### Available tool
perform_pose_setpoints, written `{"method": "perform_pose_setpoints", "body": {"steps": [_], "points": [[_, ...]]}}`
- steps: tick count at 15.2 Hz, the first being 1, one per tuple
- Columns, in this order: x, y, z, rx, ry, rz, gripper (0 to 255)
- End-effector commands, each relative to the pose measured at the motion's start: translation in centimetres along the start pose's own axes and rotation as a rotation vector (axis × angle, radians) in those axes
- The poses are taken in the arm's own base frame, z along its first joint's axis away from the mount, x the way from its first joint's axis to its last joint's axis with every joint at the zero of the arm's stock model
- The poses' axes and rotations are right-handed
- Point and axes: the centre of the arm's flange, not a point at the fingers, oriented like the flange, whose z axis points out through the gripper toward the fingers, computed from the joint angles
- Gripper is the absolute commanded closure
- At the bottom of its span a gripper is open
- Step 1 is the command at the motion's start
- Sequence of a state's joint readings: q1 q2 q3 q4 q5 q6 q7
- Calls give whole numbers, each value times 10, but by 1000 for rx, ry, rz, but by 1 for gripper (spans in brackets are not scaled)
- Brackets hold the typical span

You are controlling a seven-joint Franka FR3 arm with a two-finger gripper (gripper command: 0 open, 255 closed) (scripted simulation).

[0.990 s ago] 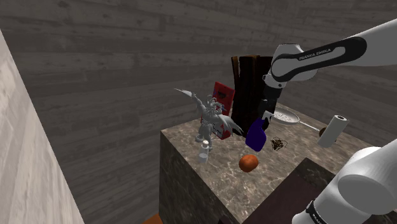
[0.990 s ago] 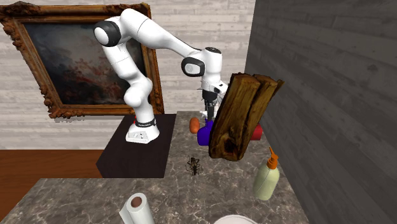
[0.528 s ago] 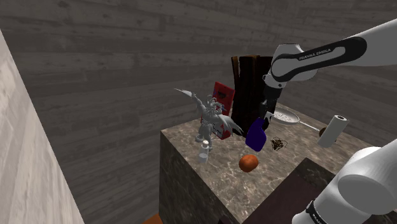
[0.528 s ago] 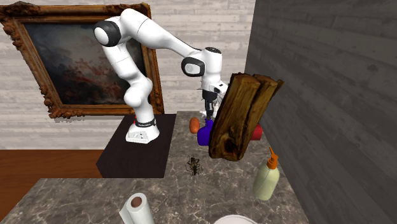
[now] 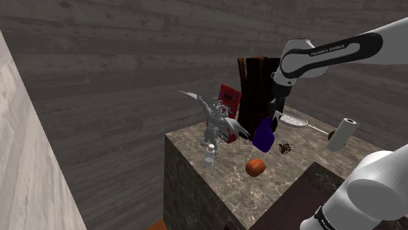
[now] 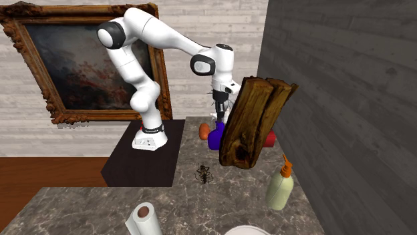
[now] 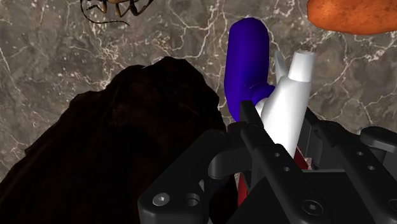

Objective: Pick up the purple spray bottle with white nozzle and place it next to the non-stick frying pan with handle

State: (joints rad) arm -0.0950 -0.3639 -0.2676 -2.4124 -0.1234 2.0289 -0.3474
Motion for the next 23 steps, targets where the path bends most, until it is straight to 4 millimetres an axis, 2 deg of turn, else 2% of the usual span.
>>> {"method": "perform_pose_setpoints", "body": {"steps": [1, 23], "points": [[-1, 0, -10, 0, 0, 0, 255], [-5, 1, -126, 0, 0, 0, 255]]}}
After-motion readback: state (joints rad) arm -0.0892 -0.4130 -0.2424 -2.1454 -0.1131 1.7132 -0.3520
